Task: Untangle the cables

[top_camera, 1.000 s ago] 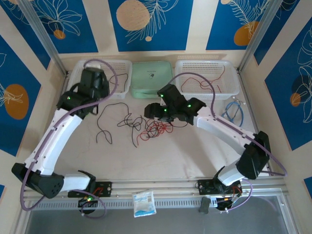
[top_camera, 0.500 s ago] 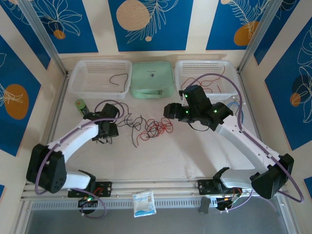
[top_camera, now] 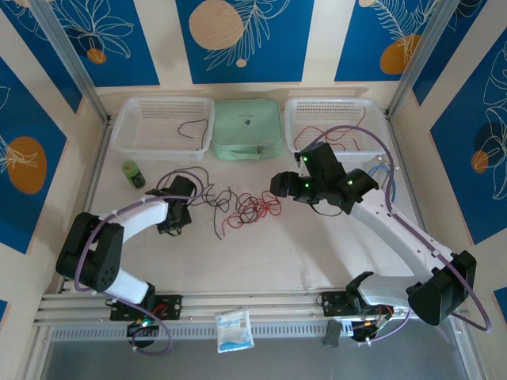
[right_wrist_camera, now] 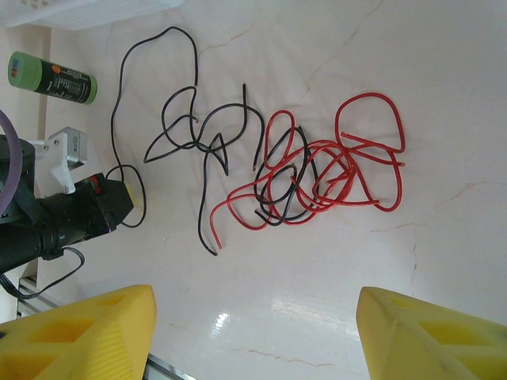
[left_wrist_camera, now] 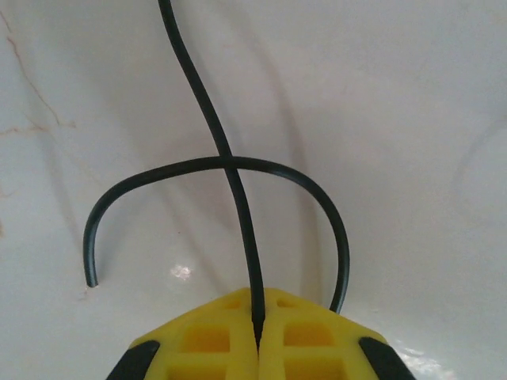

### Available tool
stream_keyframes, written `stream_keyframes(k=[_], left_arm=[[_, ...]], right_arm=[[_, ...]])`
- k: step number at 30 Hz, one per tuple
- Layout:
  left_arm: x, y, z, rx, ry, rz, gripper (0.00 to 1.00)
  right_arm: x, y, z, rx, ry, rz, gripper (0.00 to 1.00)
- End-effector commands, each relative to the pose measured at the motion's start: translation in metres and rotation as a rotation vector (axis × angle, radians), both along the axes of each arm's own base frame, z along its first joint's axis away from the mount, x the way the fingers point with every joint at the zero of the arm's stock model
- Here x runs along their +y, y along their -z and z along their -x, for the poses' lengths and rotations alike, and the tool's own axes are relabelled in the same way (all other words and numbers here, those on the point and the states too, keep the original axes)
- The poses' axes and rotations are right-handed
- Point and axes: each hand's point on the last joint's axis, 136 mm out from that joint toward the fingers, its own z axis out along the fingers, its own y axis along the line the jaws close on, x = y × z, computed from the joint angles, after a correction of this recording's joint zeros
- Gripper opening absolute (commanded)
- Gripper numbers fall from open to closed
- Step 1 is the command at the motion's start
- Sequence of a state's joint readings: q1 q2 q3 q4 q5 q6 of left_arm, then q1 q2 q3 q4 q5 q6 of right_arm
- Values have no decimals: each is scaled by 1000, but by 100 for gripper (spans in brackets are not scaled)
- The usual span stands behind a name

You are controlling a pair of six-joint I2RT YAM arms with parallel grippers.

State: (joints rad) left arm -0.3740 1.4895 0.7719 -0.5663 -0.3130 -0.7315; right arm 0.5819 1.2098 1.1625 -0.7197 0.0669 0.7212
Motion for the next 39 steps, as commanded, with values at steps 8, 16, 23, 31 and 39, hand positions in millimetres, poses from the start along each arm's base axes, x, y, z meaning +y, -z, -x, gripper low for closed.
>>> stream_keyframes(k=[8,16,23,31,39], left_arm=[[-18,-177,-20,-232,162,101,0],[-8,-319,-37,-459,248,6,0],[-14,-396,-95,-693,274,-76,0],[4,-414,-181,-867,191,-299,0],[20,-341,-269,-820,131,-339,0]], right_arm=[[-14,-9,7,-19,26,-41,68],[-18,-13,7,-32,47,-58,68],[-24,-12,15,-28,62,-72,68],[-30,-7,30,-16,82,-100,68],[-40,6,48,9,118,-91,68]])
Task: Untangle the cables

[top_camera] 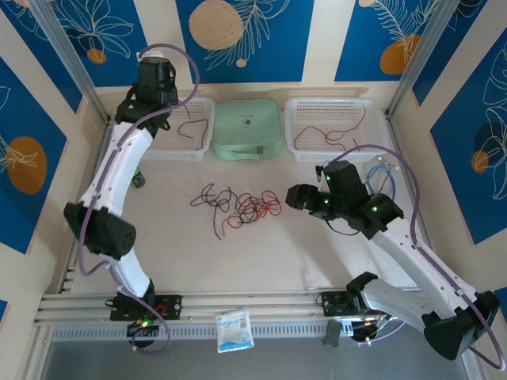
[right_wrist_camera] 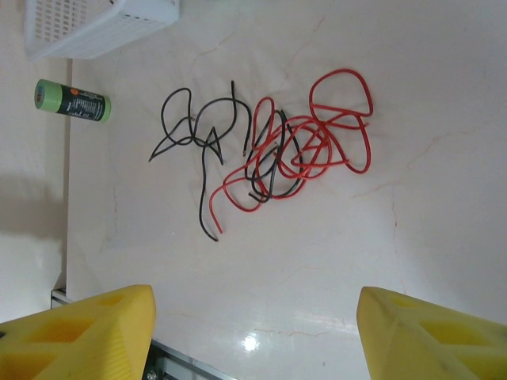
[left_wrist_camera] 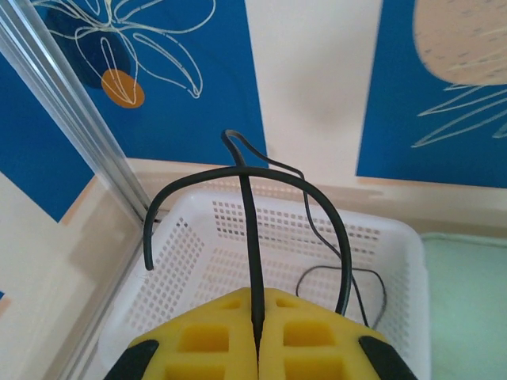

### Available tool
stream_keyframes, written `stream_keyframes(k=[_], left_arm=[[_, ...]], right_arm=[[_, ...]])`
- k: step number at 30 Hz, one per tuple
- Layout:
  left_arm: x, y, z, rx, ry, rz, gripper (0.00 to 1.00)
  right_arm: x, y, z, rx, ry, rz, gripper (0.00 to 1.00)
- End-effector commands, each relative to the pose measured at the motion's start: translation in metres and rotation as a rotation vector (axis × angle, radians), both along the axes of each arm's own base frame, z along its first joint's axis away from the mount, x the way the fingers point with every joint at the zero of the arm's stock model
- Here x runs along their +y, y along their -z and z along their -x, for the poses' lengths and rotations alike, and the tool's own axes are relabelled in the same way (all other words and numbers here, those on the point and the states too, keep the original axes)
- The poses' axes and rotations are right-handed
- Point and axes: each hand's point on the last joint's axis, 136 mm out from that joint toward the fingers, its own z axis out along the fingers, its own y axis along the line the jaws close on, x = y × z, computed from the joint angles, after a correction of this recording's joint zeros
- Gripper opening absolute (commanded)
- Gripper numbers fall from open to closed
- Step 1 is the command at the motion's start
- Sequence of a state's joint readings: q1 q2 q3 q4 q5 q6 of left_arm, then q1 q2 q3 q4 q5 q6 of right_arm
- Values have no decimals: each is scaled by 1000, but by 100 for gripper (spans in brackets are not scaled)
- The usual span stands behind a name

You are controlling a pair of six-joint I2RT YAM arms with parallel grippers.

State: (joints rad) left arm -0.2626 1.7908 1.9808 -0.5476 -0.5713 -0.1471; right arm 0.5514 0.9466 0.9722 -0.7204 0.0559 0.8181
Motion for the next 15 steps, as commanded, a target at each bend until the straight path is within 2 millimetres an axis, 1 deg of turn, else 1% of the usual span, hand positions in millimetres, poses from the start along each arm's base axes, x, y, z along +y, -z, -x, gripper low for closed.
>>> stream_keyframes(k=[1,3,6,9,10,11,12,13,14,15], left_arm=[[14,27,-33,-8,-50,-13,0],[17,61,-46,49,-60,12,0],[23,118,-60,145,-74,73,0],[26,167,-68,233,-82,145,0],[25,180,-70,257,-76,173,0],[24,193,-71,284,-70,205,3],[22,202,-72,305,-60,232,9],[19,210,-73,329,-45,263,17],[16,216,-73,350,-32,290,29],[13,220,-74,365,-15,310,44]], right_arm=[[-7,5,10,20,31,2,68],[-12,7,13,23,45,9,68],[-17,8,16,27,59,16,68],[-18,6,17,26,61,20,68],[-18,6,18,26,60,20,68],[-18,7,18,28,59,22,68],[-18,7,17,28,60,22,69],[-17,7,17,30,60,21,69],[-17,8,17,34,59,22,69],[-17,9,17,39,58,26,69]])
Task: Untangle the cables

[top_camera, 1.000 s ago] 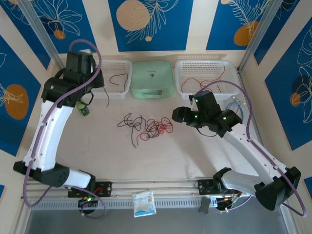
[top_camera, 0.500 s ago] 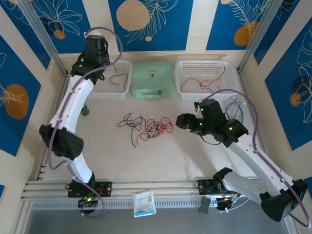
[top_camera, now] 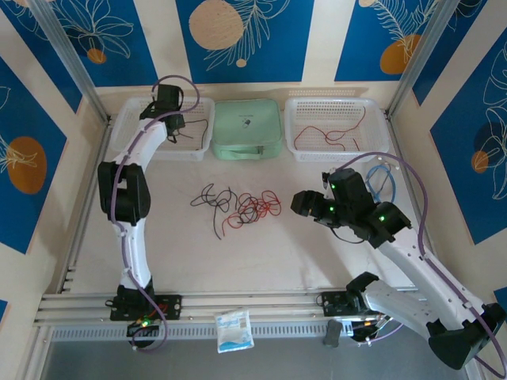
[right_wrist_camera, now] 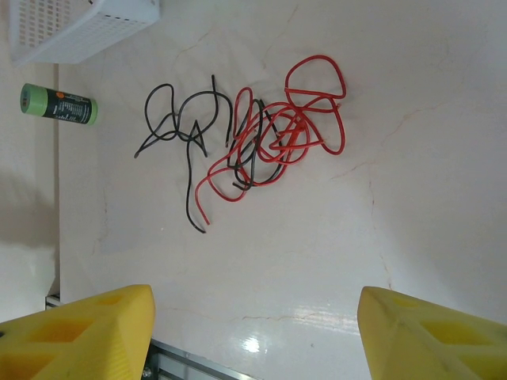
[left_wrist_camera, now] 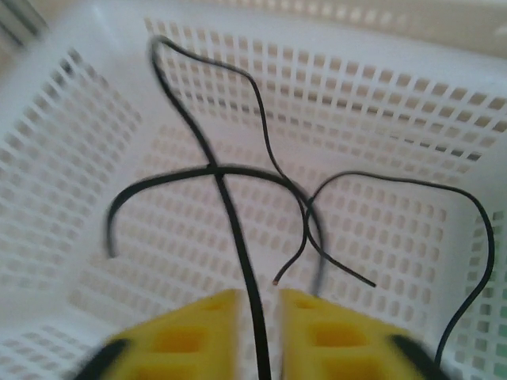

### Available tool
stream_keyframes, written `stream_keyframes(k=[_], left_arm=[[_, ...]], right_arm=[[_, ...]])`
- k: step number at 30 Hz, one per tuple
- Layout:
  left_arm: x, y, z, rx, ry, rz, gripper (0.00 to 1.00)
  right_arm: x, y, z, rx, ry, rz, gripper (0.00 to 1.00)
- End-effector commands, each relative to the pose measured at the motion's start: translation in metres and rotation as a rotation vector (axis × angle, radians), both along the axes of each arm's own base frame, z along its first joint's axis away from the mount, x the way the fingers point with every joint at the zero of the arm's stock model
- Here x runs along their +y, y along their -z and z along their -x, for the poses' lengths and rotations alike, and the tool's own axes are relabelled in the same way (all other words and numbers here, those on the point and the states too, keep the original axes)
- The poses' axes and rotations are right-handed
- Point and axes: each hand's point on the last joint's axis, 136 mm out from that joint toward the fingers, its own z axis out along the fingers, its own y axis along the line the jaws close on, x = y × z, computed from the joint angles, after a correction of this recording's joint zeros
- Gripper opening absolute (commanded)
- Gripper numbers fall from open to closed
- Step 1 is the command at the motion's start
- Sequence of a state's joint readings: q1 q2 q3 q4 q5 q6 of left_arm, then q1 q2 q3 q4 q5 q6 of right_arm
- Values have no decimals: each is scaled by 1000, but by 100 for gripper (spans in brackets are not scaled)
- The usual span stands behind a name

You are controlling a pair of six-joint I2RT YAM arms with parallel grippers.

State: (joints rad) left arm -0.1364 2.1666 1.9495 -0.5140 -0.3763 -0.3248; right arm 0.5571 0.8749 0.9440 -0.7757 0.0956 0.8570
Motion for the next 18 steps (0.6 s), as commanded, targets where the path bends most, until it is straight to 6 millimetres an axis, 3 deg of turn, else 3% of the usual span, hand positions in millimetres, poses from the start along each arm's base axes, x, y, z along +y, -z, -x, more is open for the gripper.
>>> stream_keyframes(k=[1,2,5,12,18], left_arm=[[-17,6,-3,33,45,166,64],[-21,6,-3,44,63,196,78],[-30,0,-1,74,92,264,95],[-49,-44,10,69,164,392,98],[-70,-108,39,-10,278,480,98]], right_arm=[[-2,7,3,30,9,17,69],[0,8,2,36,7,20,69],[4,12,1,49,-8,30,69],[16,13,-3,62,-36,58,69],[31,28,-8,139,-47,149,66]])
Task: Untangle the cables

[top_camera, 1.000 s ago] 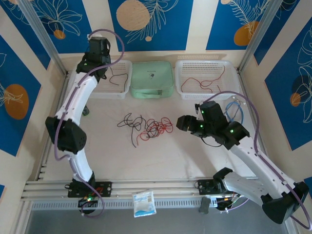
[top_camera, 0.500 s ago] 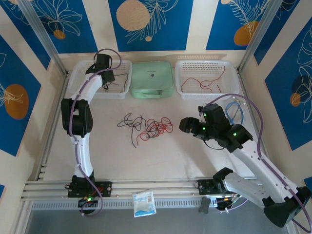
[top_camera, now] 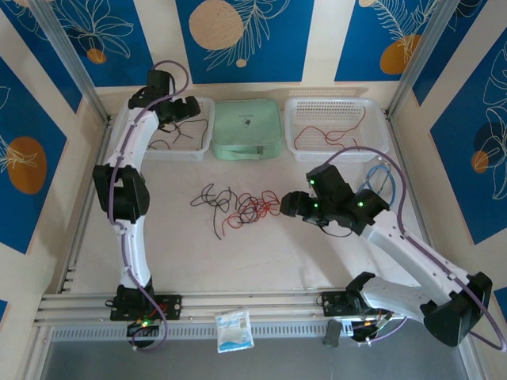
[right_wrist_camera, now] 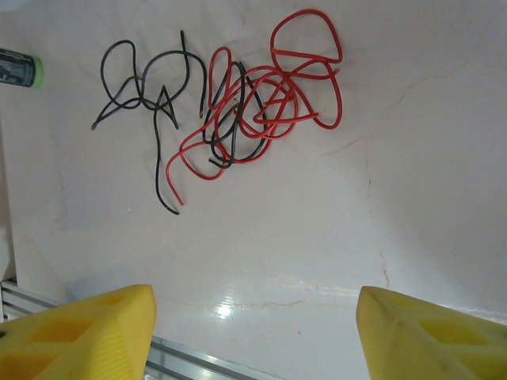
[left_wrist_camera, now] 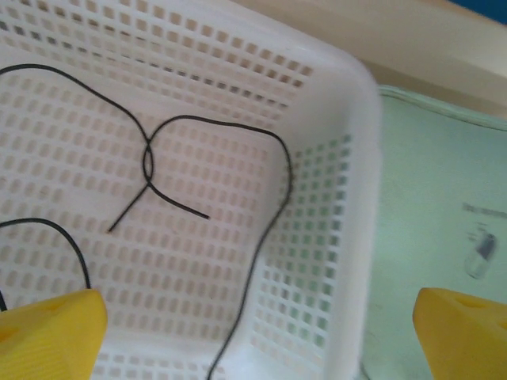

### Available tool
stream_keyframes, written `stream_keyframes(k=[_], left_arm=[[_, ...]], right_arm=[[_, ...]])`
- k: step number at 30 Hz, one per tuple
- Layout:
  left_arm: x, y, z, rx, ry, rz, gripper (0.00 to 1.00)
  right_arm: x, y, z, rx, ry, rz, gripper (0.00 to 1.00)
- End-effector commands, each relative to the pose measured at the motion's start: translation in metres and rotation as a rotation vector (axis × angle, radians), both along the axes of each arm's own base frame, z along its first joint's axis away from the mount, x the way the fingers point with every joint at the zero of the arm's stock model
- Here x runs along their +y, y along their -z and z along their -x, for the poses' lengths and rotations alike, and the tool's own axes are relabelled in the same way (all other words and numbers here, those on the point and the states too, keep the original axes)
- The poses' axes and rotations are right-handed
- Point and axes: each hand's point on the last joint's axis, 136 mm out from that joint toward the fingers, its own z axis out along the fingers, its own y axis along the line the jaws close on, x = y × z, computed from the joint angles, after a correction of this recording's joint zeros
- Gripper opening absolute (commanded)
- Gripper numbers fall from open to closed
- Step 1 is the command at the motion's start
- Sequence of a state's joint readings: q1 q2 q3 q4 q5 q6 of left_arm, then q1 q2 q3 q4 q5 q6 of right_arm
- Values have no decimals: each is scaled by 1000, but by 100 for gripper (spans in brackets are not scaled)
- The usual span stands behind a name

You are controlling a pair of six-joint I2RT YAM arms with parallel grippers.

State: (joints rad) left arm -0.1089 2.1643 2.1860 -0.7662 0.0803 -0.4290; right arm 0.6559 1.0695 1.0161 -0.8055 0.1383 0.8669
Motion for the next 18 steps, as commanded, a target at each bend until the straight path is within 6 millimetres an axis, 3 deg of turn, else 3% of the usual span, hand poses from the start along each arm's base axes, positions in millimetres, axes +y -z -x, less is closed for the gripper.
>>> stream_keyframes(k=[1,6,9,14,18], left_arm=[[-13,-66,34,-77,74,95,98],[-17,-95,85,-131,116,99,95],[-13,-86,122,-108,101,108,95],[-16,-53,180,-48,98,136,92],[-24,-29,212,1,123,150,91]], right_arm=[[8,8,-5,48,15,57,65],[30,30,-25,110,7,102,60],[40,42,-37,145,27,108,56],[55,73,-45,260,154,27,54],[63,95,-49,304,292,-79,47]])
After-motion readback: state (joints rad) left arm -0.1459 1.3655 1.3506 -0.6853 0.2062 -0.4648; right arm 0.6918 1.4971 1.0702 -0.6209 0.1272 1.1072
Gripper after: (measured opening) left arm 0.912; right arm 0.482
